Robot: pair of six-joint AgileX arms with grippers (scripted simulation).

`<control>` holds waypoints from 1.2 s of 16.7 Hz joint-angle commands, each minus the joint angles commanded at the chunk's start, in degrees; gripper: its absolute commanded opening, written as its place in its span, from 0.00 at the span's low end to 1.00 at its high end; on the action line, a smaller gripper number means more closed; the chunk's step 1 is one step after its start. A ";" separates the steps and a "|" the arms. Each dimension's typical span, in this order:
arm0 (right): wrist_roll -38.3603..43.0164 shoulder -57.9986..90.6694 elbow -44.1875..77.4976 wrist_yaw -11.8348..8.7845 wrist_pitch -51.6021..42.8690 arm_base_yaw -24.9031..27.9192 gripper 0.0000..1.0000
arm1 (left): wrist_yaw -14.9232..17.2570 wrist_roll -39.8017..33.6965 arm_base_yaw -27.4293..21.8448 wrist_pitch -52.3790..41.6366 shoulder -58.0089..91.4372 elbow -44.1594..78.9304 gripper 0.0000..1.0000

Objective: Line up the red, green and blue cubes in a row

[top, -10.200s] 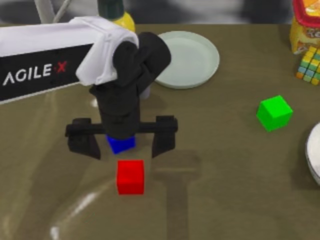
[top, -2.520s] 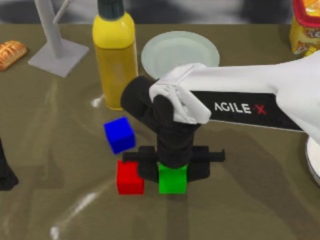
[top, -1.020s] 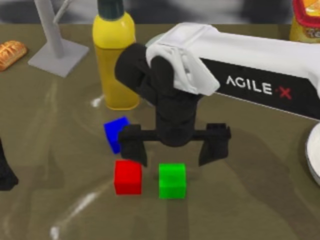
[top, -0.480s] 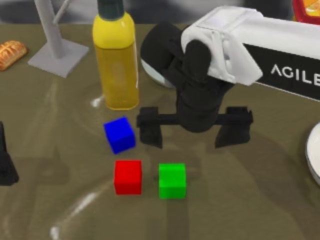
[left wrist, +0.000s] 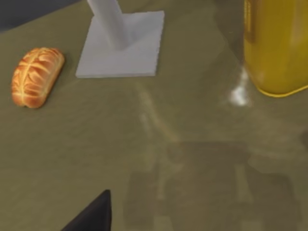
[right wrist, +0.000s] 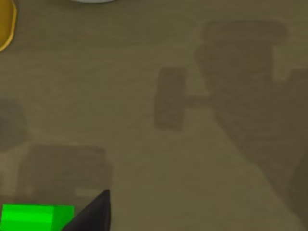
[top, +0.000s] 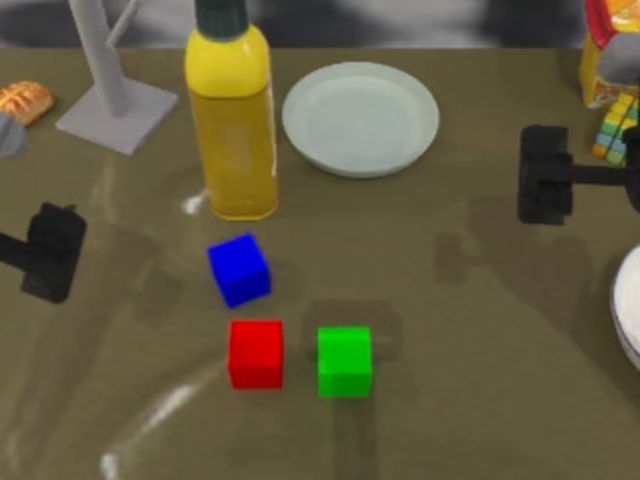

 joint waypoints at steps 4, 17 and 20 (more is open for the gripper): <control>-9.71 -26.15 -21.28 0.33 12.32 -9.59 1.00 | 0.04 7.24 -5.00 -12.68 25.57 18.29 1.00; -26.19 -70.93 -61.78 -8.89 43.30 -27.49 1.00 | 0.09 23.08 -16.12 -38.78 75.34 59.31 1.00; -26.40 -71.47 -62.36 -9.20 43.94 -27.77 1.00 | 0.06 23.36 -16.31 -39.18 76.20 60.13 1.00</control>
